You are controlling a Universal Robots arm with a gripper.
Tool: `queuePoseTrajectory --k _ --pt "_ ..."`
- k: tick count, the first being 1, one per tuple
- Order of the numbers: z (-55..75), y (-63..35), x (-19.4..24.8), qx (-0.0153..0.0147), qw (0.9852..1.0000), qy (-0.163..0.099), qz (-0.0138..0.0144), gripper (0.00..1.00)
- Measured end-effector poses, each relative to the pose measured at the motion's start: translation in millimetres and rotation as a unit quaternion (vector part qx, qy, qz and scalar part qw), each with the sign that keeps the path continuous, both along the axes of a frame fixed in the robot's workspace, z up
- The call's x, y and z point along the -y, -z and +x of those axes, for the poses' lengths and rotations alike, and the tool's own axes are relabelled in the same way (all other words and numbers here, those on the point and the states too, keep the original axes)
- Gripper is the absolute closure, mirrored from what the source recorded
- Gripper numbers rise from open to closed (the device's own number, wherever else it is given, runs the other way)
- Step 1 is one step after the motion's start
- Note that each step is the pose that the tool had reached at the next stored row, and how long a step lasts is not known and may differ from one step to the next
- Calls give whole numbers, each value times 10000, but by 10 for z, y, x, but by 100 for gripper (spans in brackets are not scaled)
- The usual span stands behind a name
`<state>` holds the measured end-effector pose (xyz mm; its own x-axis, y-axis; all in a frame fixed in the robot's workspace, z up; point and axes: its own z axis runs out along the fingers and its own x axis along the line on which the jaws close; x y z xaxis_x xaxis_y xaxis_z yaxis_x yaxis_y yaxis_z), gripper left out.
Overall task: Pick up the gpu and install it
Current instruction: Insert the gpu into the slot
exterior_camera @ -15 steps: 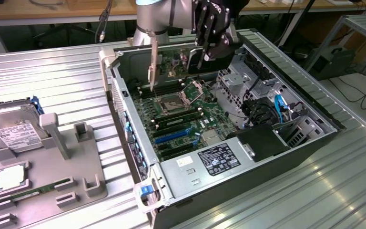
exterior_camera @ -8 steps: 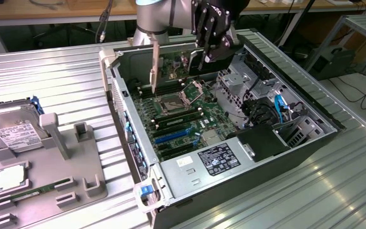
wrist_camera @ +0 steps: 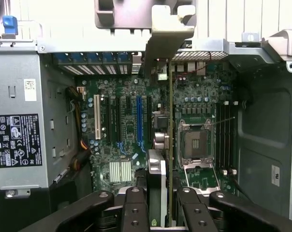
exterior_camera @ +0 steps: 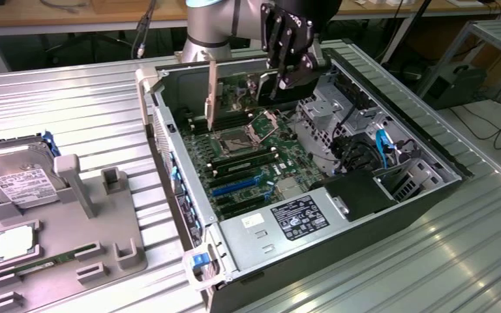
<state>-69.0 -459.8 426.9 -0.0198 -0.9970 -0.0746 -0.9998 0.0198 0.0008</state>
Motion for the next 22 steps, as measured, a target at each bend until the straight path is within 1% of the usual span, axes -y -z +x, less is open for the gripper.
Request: queuePoseTrajectory --k 12,17,22 --pt "0 199 0 0 10000 0 -1 72" --pt "0 262 0 0 10000 0 -1 72" --pt "0 346 0 0 10000 0 -1 72"
